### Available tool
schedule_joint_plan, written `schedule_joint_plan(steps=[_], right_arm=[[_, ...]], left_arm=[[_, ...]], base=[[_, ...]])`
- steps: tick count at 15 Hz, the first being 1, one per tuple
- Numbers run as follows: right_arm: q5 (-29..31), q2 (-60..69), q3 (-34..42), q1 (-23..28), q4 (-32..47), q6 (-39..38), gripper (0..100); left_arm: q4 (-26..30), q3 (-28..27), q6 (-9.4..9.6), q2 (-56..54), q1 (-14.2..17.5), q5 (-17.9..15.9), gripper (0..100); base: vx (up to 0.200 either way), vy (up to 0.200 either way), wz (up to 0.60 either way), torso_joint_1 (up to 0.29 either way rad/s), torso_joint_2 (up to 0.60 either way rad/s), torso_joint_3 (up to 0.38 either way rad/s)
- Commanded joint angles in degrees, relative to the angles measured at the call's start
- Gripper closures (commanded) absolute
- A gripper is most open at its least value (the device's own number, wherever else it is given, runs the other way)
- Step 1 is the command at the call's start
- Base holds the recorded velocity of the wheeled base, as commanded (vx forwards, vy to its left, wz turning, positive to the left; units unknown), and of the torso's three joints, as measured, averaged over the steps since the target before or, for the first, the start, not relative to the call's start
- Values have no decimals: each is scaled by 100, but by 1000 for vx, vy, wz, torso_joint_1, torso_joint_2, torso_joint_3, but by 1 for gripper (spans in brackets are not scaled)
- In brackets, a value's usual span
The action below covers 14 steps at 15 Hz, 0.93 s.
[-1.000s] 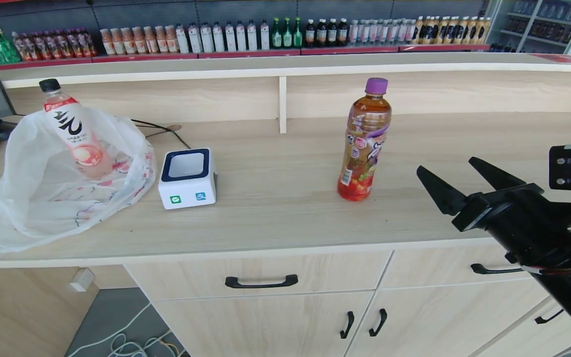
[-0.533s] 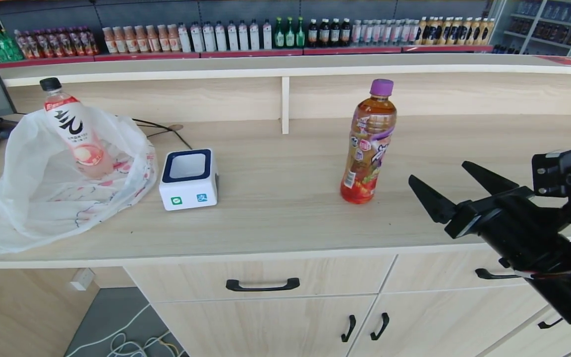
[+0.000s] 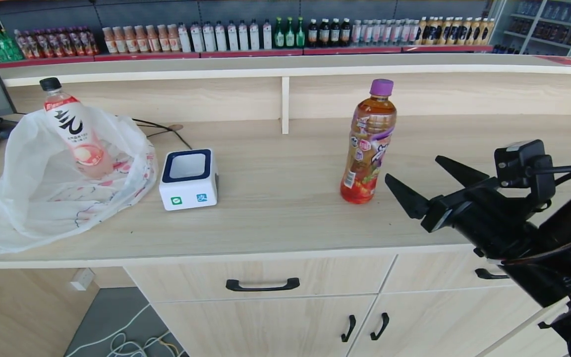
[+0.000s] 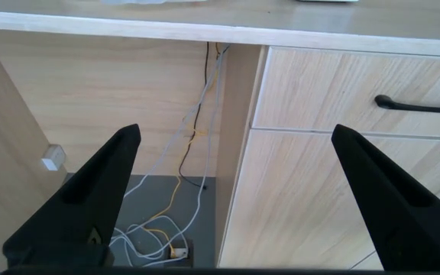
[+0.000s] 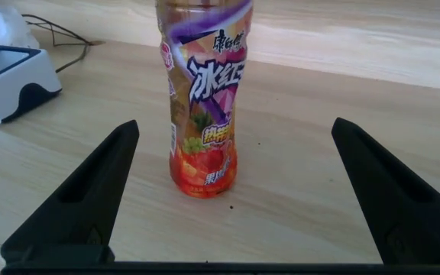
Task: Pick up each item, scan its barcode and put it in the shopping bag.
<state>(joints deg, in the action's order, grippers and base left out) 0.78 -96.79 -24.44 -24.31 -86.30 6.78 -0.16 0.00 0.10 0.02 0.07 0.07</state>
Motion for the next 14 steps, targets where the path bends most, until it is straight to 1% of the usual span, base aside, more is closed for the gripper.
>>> schedule_joint_plan(steps=[1,4,6,9,11,14], right_arm=[[1,-50,-412,-83,342,17,0],[27,-103,-992,-311,1080,25,0],[10,-279,-1370,-294,1344,-10,0],[10,-560,-1713,-285,1423,-63,0],[10,-815,-2021,-294,1423,-247,0],[10,-938,-2056,-294,1423,-265,0]], left_arm=[[-2,0,-1,-2,1,1,0],[-2,0,-1,-2,1,1,0],[-2,0,-1,-2,1,1,0],[-2,0,-1,-2,1,1,0],[-2,0,-1,-2,1,1,0],[-2,0,-1,-2,1,1,0]], base=[[0,0,0,0,0,0],[0,0,0,0,0,0],[0,0,0,0,0,0],[0,0,0,0,0,0],[0,0,0,0,0,0],[0,0,0,0,0,0]])
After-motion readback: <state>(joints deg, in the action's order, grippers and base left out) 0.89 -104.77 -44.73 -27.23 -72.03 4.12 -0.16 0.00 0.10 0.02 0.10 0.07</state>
